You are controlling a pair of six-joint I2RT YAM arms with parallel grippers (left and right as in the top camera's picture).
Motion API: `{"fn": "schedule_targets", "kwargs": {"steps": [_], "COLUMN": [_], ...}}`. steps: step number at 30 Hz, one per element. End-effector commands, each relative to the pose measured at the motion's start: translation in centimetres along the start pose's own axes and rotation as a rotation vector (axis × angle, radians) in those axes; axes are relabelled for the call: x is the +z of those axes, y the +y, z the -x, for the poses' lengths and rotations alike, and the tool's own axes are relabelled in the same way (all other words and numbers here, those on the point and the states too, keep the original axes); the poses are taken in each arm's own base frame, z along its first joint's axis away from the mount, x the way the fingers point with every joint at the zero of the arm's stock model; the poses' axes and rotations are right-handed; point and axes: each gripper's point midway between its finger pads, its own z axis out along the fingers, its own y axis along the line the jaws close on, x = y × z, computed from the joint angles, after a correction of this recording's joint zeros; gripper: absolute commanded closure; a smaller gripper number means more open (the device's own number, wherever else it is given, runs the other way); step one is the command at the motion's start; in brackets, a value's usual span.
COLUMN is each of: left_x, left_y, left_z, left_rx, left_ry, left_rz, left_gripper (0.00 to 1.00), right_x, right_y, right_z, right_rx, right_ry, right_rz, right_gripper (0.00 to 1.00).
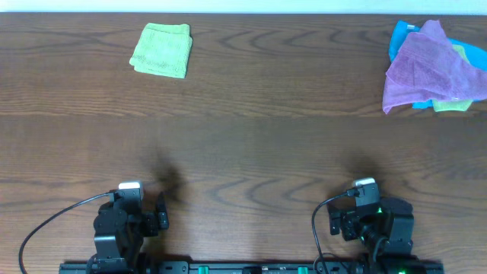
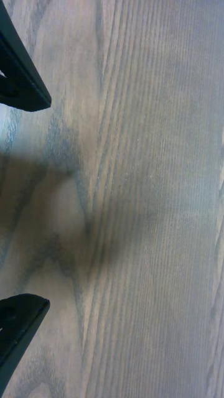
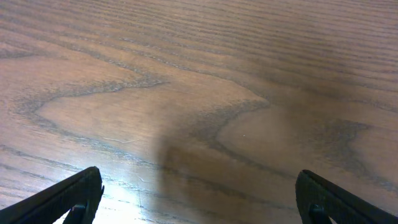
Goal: Fold the cloth
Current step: 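Raise the right gripper and move it toward the cloth pile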
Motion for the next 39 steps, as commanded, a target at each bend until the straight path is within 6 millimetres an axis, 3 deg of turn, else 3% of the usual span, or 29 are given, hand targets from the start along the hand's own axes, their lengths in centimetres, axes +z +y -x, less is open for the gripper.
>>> {"fn": "schedule_targets", "kwargs": {"steps": [1,32,35,39], "left_x": [0.8,0.8,0.8,0.8], "left_y": [0.0,0.0,0.0,0.0], "left_z": [-2.3,-2.3,-2.3,-2.3], "left_rx": [0.018,0.018,0.018,0.018], "left_ry": [0.071,0.071,0.071,0.071], "left_rz": [-0.005,-0.005,-0.005,-0.005], "left_gripper": [0.05,0.05,0.05,0.05], "right_x": [0.2,0.2,0.1,-0.2], "right_y": [0.3,0.3,1.2,2.9], "right_z": [-0.3,0.3,0.8,2.5], "right_rx": [-0.017,-0.021,-0.002,0.162], "right_ry": [0.004,-0.02,-0.044,-0.103], "right_rz": [0.011,0.012,0.064,0.18], "right_gripper": [0.01,0.01,0.01,0.01]}}
